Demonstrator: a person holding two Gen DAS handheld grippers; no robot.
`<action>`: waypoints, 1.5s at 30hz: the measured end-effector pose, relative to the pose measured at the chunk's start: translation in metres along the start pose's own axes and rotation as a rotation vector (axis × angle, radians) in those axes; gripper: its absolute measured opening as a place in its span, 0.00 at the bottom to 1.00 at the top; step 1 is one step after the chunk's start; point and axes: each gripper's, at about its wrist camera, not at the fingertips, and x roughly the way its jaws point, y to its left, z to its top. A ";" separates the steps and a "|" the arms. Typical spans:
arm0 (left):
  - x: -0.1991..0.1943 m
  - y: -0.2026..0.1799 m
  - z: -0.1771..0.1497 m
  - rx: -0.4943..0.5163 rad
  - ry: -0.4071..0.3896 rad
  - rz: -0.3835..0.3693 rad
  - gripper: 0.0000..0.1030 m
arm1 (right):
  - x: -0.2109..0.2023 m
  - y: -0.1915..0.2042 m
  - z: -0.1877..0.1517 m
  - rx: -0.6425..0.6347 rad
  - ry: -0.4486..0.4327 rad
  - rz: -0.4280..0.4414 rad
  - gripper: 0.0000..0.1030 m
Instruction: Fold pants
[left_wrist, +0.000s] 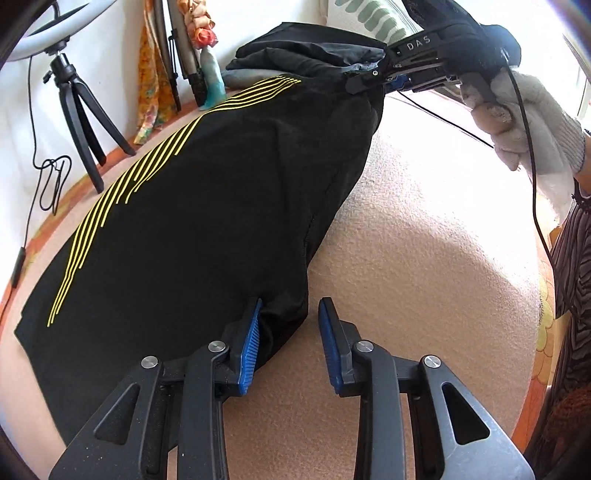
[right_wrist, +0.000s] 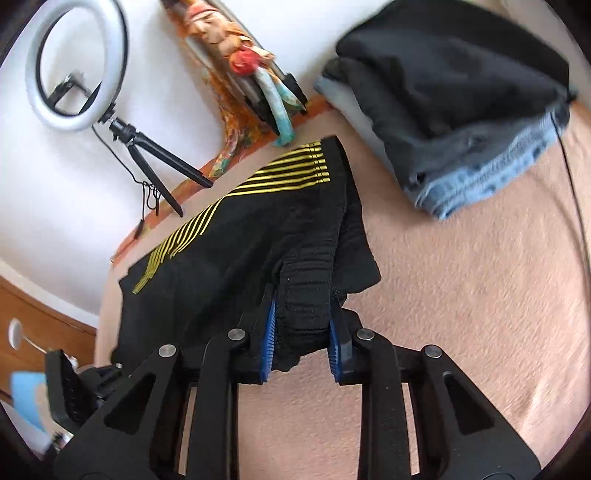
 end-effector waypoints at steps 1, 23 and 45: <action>0.000 0.001 -0.001 -0.010 -0.005 -0.004 0.28 | -0.001 0.004 0.000 -0.048 -0.007 -0.052 0.24; -0.139 0.078 -0.127 -0.823 -0.228 0.090 0.41 | -0.048 0.073 0.003 -0.388 -0.121 -0.049 0.52; -0.112 0.118 -0.145 -0.928 -0.220 0.086 0.44 | 0.160 0.344 -0.004 -1.041 0.255 0.411 0.52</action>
